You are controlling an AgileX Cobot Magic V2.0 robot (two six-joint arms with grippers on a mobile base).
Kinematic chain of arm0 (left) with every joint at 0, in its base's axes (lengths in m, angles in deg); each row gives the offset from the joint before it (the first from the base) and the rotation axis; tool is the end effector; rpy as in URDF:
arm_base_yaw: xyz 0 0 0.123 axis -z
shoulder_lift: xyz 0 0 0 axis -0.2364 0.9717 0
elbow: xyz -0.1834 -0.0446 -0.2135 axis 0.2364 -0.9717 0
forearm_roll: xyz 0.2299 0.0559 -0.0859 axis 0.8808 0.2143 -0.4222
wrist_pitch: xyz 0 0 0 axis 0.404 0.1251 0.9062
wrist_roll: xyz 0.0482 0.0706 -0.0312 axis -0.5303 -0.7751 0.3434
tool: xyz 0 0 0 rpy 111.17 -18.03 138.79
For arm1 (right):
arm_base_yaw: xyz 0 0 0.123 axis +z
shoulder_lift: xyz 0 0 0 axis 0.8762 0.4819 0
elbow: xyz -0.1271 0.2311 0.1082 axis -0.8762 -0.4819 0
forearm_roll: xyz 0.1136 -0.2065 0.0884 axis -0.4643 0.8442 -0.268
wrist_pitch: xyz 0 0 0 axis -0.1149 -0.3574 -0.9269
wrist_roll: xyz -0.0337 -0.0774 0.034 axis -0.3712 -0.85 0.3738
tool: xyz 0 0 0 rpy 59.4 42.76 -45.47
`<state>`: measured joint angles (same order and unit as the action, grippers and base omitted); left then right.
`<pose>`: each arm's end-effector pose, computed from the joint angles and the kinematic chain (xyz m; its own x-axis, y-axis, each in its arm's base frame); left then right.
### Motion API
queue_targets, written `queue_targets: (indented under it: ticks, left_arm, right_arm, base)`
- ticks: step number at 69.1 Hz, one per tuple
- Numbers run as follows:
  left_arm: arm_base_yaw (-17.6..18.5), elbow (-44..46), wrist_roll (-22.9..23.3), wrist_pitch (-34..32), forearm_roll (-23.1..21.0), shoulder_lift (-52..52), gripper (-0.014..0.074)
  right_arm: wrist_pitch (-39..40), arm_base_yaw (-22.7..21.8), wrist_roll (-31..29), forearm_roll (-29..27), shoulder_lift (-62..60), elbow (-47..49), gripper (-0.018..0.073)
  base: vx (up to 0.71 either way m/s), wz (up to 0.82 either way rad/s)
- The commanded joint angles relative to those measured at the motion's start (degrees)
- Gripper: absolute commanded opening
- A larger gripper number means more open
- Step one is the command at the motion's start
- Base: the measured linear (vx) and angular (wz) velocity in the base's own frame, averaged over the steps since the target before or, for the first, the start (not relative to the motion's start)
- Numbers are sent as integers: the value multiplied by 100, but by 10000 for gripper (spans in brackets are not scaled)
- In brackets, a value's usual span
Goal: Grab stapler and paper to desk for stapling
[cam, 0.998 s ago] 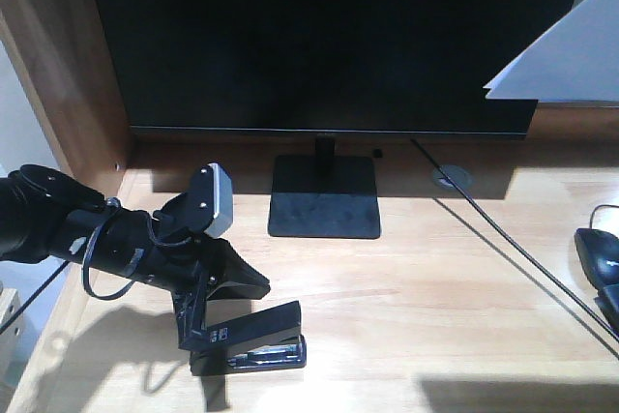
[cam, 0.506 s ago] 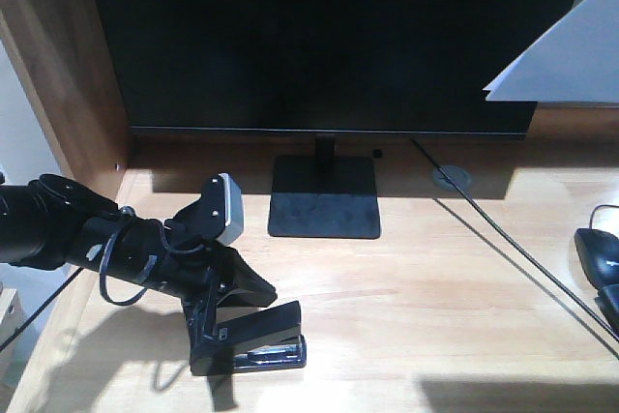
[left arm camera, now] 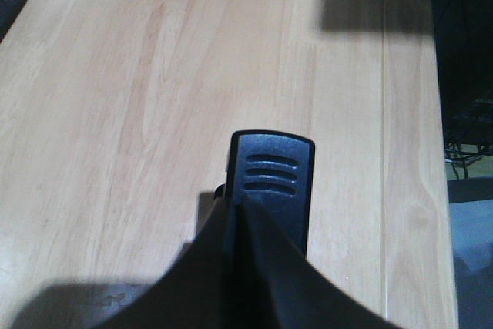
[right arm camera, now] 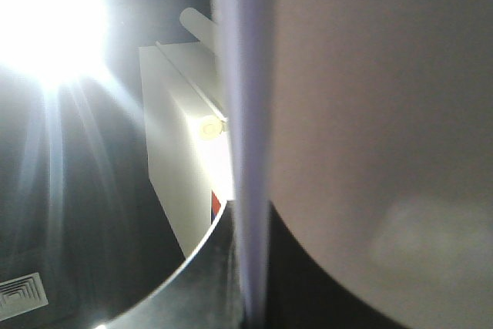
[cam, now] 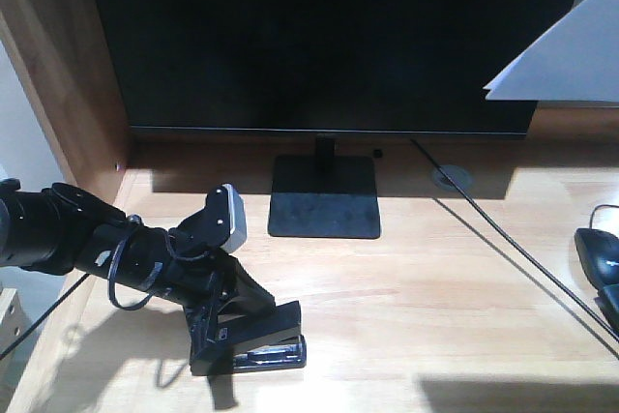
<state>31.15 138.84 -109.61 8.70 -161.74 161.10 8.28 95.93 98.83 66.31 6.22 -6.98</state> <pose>0.2889 -0.1585 0.1588 -0.2111 0.6148 -0.7599 0.9746 0.1921 -0.1153 0.0423 0.0165 0.3698 0.0028 0.9771 -0.2126 -0.8816 0.1028 0.4606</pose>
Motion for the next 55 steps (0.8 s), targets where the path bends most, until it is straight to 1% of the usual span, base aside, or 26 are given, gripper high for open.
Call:
queue_targets:
  ticks: [1,20,55]
  left_arm:
    - [23,136,-28,175,-283,-225,-7]
    - [23,136,-28,297,-282,-225,-6]
    - [23,136,-28,297,-282,-225,-6]
  right_arm:
    - [179,-27,-65,107,51,137,-6]
    - [179,-27,-65,107,51,137,-6]
    - [179,-27,-65,107,51,137,-6]
  base:
    - [0,0]
    - [0,0]
    - [0,0]
